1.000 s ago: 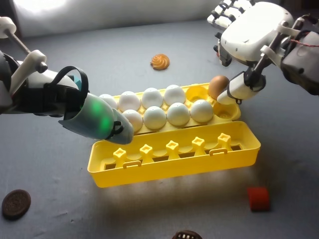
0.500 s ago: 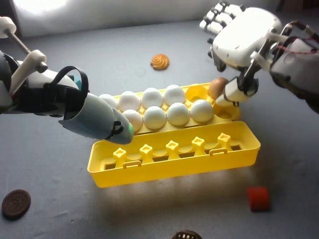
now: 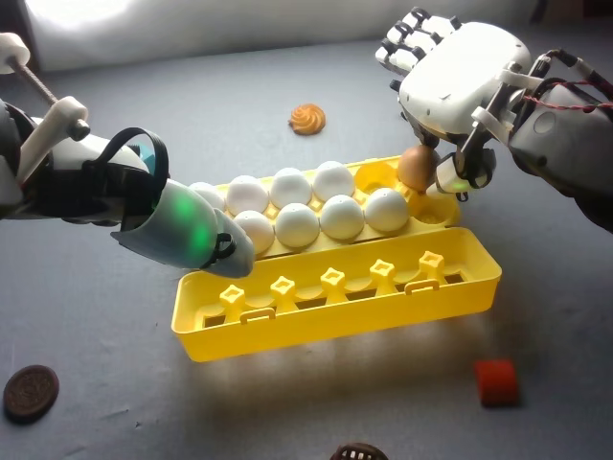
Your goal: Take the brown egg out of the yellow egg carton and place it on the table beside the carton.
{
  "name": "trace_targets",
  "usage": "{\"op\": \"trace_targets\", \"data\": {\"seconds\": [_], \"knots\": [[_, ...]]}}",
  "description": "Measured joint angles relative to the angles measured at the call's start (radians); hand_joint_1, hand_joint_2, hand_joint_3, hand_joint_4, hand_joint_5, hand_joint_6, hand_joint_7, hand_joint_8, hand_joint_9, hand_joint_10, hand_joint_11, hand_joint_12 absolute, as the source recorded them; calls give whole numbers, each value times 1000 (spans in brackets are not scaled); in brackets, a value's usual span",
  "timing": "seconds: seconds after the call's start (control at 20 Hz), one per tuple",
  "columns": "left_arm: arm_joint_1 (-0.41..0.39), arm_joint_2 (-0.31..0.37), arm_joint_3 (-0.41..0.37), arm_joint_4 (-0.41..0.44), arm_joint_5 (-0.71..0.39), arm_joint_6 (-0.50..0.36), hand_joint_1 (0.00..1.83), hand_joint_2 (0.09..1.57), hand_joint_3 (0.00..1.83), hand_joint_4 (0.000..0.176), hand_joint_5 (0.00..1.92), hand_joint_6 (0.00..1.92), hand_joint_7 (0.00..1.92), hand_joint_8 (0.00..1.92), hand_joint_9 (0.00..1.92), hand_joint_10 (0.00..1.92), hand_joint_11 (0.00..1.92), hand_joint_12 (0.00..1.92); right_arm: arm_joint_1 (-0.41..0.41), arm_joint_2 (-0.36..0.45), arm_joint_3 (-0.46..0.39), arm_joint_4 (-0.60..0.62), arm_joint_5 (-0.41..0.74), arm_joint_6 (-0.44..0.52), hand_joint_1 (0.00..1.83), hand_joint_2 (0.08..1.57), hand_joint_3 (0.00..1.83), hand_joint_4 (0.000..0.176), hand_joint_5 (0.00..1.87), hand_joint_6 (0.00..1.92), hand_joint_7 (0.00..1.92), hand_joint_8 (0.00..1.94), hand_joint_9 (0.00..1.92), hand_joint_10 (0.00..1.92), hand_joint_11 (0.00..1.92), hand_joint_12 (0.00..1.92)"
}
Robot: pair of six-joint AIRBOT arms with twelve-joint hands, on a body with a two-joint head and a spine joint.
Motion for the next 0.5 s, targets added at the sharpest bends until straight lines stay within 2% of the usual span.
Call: {"op": "trace_targets", "data": {"seconds": [0.05,0.1,0.25,0.3,0.5], "knots": [[0,0,0,0,0,0,0,1182,0,0,78,2,82,0,56,0,2,64,0,-3,2,1,0,2,1172,1002,3,0,1261,508,271,2,0,0,0,0],[0,0,0,0,0,0,0,1179,0,0,89,0,91,0,66,0,0,101,0,-7,3,3,-2,3,1177,1015,2,0,1217,592,290,1,12,2,0,0],[0,0,0,0,1,0,0,1179,0,0,114,5,119,5,94,5,0,193,1,-10,3,1,0,0,1176,1017,1,0,1209,613,314,7,25,6,0,0],[0,0,0,0,2,0,0,1177,0,0,95,3,85,2,63,2,0,130,2,-10,3,2,0,0,1169,1021,2,0,1199,628,325,6,13,0,0,0],[0,0,0,0,0,0,0,1177,0,0,97,1,100,3,77,3,0,138,8,-10,3,3,-3,1,1156,1023,0,0,1193,642,338,0,20,0,0,0]]}}
